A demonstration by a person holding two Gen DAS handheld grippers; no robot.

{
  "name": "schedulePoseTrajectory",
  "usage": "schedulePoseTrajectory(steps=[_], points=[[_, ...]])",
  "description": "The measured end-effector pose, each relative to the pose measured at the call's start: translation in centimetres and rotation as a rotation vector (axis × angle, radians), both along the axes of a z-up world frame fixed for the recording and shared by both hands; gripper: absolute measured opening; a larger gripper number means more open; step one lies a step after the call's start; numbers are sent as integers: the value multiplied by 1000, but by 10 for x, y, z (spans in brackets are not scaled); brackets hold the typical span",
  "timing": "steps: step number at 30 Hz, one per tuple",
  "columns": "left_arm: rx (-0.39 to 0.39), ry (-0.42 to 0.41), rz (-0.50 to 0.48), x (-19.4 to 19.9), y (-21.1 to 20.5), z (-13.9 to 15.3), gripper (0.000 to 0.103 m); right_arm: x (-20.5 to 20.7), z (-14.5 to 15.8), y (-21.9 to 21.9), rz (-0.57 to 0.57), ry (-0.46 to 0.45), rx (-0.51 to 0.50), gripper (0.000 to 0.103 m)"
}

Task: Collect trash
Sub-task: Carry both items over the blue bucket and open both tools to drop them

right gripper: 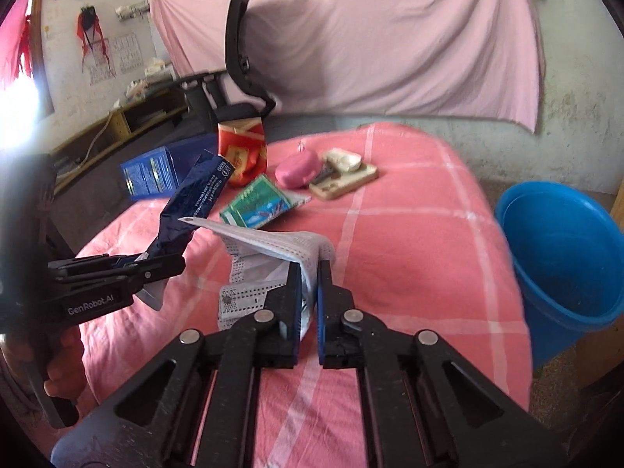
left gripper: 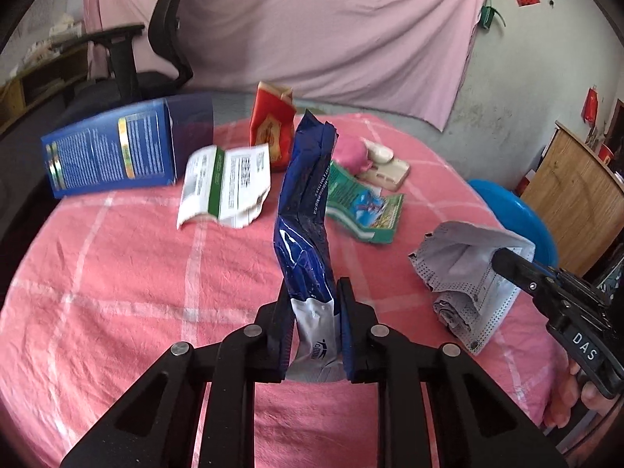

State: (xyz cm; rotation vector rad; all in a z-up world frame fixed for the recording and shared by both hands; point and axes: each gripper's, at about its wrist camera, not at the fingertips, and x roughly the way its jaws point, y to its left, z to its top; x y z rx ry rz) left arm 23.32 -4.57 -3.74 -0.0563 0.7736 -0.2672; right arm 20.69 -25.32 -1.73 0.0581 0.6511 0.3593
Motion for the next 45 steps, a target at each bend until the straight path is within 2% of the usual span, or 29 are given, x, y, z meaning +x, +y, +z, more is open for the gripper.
schedulePoseTrajectory(steps=[4,11,14,19,23,25,31,36,41,45], points=[[32,-149,-8,-16,-19,25,17,-21,25,-13,-68,-161,11,28],[-11,-385,-99,-21,-80,80,17,-43,78,-60,-247,-431,1,29],[-42,-468,-150,-17,-114,99,17,-42,90,-88,-331,-493,-7,29],[-80,-513,-234,2,-175,116,17,-26,94,-144,-472,-529,-25,29],[-102,-464,-316,36,-225,112,17,-19,77,-187,-558,-507,-49,29],[-101,-422,-351,50,-248,105,17,-10,64,-211,-611,-462,-39,29],[-39,-209,-406,95,-312,67,18,11,32,-254,-673,-301,-11,29],[7,-34,-425,116,-342,29,18,24,7,-269,-683,-168,30,33],[6,44,-424,131,-348,19,19,29,-12,-281,-703,-89,60,35],[-22,59,-403,138,-341,22,43,40,-18,-286,-705,-47,82,41]])
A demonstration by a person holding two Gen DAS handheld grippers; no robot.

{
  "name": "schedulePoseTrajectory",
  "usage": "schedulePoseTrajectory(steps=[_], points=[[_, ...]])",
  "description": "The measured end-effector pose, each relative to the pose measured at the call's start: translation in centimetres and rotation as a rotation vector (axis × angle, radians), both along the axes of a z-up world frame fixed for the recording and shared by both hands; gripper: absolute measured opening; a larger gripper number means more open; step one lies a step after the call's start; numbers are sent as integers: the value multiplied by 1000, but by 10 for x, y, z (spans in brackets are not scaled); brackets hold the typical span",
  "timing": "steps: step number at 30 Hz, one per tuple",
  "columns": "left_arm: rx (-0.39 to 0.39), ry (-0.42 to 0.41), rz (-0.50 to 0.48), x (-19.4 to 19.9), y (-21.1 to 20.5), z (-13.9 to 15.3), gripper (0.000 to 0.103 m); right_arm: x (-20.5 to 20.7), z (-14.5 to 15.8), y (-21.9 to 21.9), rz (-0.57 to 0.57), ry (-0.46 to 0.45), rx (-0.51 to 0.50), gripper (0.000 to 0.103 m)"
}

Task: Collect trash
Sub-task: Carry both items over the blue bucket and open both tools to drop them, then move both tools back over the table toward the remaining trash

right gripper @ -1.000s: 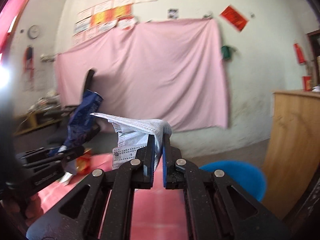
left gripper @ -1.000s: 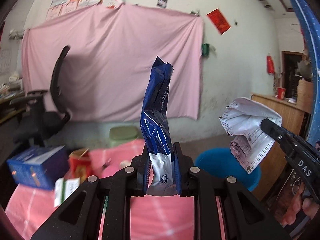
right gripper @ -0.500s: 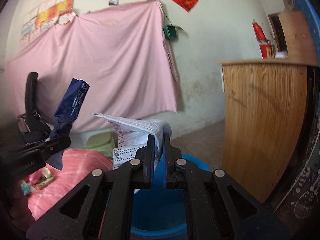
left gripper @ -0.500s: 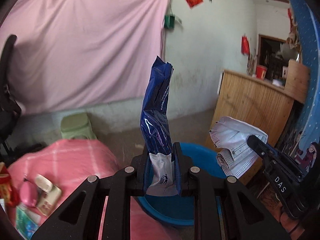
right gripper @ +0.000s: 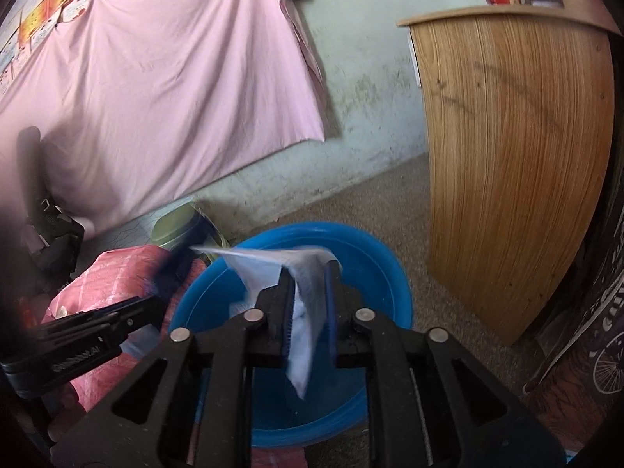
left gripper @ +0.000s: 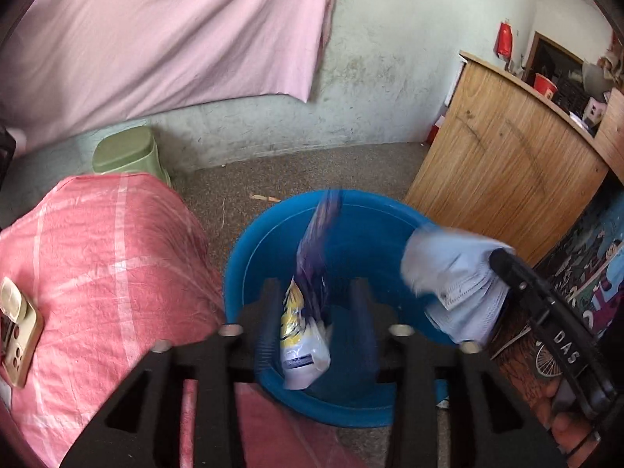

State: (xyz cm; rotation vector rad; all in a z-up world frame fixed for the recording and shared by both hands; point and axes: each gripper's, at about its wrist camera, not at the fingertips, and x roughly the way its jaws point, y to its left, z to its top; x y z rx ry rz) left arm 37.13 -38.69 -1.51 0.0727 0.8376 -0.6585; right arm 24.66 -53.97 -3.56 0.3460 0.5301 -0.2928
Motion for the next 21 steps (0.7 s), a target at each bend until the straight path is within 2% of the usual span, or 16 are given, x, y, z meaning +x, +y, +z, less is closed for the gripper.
schedulePoseTrajectory(steps=[2,6,9,14,16,17,19,21], points=[[-10,-2,12,-1,7,2,44,2,0,0,3,5,4,50],[-34,-15,27,-6,20,5,44,2,8,5,14,-9,-10,58],[-84,-55,52,-19,41,17,48,-2,19,14,30,-52,-29,64],[-145,-207,143,-51,90,47,68,-18,48,47,86,-171,-81,88],[-161,-261,179,-65,112,59,80,-24,60,63,113,-226,-94,96],[-170,-294,202,-72,126,65,82,-28,65,70,126,-254,-97,100],[-174,-351,245,-85,147,74,94,-35,75,88,157,-307,-103,103],[-175,-410,298,-97,170,85,101,-41,83,105,180,-350,-111,103]])
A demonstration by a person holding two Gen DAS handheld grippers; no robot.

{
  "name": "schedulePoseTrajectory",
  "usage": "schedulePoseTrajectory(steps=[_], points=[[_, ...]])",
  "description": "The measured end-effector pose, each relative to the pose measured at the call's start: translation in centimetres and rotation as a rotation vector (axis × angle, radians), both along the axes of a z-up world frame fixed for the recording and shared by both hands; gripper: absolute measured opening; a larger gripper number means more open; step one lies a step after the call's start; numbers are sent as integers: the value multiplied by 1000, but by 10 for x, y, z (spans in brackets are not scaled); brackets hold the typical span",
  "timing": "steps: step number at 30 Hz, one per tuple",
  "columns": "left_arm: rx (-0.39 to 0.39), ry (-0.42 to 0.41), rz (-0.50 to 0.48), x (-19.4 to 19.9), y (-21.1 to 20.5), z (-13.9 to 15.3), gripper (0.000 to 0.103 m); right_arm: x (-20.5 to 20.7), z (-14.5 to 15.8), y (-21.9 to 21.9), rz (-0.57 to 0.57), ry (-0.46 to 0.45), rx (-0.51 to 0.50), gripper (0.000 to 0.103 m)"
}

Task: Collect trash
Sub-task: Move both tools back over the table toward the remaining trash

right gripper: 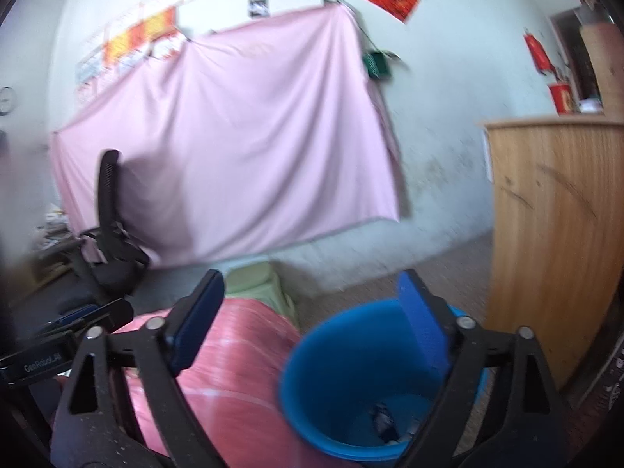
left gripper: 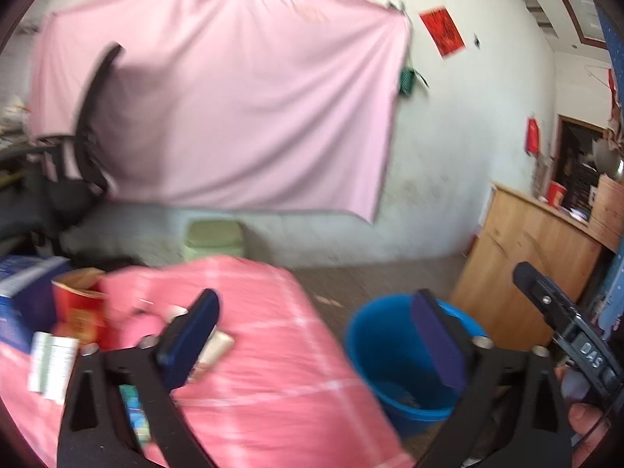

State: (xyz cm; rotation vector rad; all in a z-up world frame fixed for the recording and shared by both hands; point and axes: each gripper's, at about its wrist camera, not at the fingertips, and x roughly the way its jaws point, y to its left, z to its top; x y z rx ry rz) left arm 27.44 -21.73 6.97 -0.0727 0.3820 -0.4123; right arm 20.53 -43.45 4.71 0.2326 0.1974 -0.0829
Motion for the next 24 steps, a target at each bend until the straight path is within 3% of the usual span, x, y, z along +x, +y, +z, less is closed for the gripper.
schedulePoseTrajectory(steps=[4,14,24], points=[[9,-74,98,-24,40,11,102,-10,10,35,48,-72,-2,103],[13,-139,301,-67,133,10,102,-20,15,123,192,-145,-110,103],[68,-99,390,-82,199,-26,102,-5,-7,181,294,-52,-180,103]])
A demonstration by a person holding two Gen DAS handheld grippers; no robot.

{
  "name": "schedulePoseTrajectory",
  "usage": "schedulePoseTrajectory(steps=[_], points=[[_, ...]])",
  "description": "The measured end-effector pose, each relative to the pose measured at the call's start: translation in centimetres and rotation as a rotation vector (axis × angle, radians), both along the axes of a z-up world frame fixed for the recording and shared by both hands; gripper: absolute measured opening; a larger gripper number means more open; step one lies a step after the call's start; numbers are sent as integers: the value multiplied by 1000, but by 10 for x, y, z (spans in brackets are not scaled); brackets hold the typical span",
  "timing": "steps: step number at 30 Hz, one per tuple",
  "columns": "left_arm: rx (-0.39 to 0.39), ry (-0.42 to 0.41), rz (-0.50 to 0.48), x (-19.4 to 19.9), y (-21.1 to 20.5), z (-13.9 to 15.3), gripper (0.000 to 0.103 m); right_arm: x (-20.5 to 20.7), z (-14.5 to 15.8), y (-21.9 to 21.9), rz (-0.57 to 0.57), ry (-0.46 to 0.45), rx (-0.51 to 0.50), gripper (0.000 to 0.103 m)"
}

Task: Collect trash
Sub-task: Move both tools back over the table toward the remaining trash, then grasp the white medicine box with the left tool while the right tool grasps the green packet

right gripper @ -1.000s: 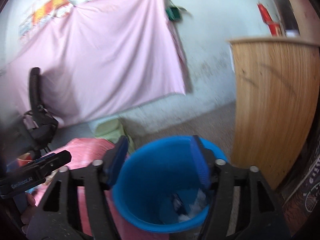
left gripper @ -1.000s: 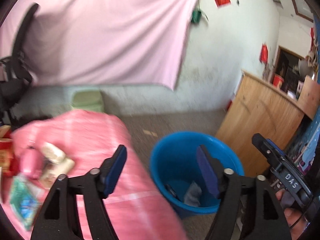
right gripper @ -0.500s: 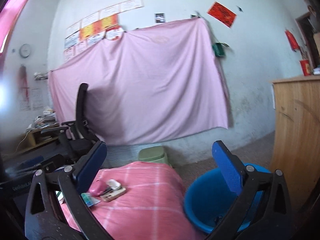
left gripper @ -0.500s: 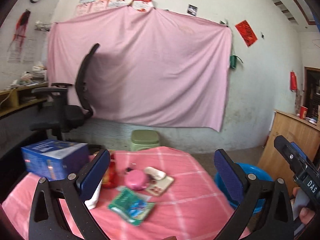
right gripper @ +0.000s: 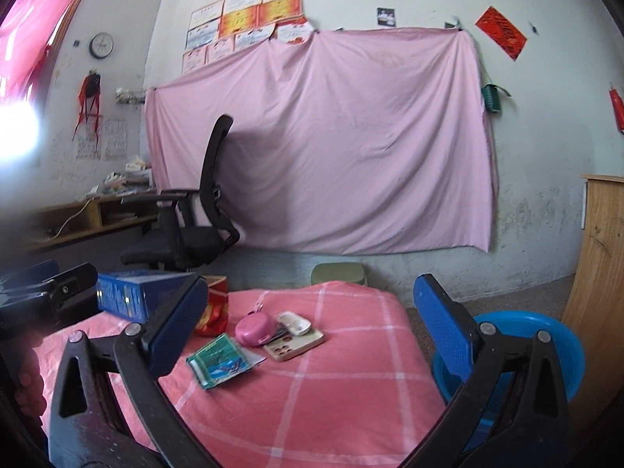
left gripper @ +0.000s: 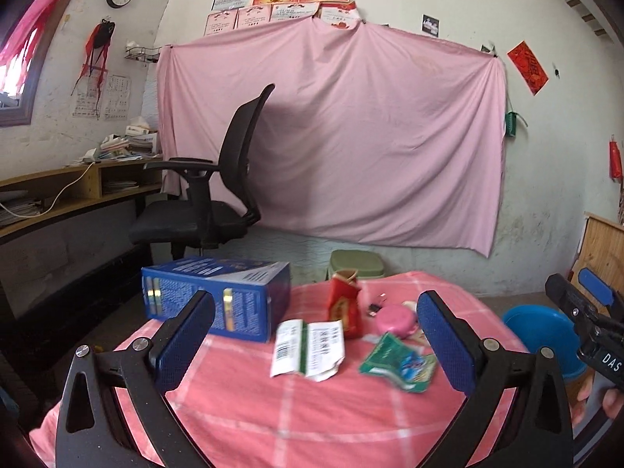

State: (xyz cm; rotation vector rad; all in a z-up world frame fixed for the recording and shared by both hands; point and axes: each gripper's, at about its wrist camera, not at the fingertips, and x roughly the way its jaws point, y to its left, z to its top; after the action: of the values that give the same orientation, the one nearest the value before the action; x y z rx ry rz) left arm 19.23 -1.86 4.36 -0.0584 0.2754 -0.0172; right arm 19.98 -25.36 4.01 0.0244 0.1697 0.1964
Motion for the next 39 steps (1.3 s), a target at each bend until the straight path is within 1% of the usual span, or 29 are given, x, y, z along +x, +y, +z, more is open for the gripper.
schedulePoseTrajectory(steps=[4,10,14,17,18,20,22,24,26,27,29,30,32,33,34,35,36,37,39], points=[[-5,56,5,12,20,-18,102,15,-13,19,28,69,-38,103],[-45,230,12,47,46,-44,101,50,-28,42,45,233,-81,103],[-73,328,-10,68,56,-61,101,66,-43,56,79,333,-109,103],[-113,390,-52,82,61,-70,97,76,-53,62,102,396,-129,102],[-119,408,-66,86,62,-73,95,80,-57,62,107,423,-129,100],[-116,430,-89,94,60,-77,87,86,-61,61,113,465,-122,92],[-100,451,-111,99,55,-80,78,92,-66,62,117,504,-122,88],[-94,469,-134,106,51,-82,76,95,-69,64,131,535,-129,84],[-98,495,-154,113,48,-85,76,101,-76,68,155,580,-136,80],[-101,510,-157,117,48,-87,75,103,-78,68,170,601,-132,78],[-116,541,-160,125,48,-91,74,107,-83,69,195,639,-117,71],[-125,551,-162,127,49,-92,72,109,-85,68,209,658,-103,70],[-139,552,-160,129,51,-92,64,111,-87,66,232,679,-76,65],[-143,556,-166,131,50,-92,54,111,-88,65,245,688,-62,64],[-143,563,-179,132,49,-92,44,112,-89,65,252,693,-55,60],[-139,568,-190,133,48,-91,38,112,-89,64,257,698,-48,55],[-132,573,-198,133,46,-91,35,112,-89,63,261,701,-41,53],[-118,569,-195,133,44,-90,34,111,-89,61,266,705,-28,49],[-110,564,-204,132,40,-88,34,109,-89,57,273,714,-7,46]])
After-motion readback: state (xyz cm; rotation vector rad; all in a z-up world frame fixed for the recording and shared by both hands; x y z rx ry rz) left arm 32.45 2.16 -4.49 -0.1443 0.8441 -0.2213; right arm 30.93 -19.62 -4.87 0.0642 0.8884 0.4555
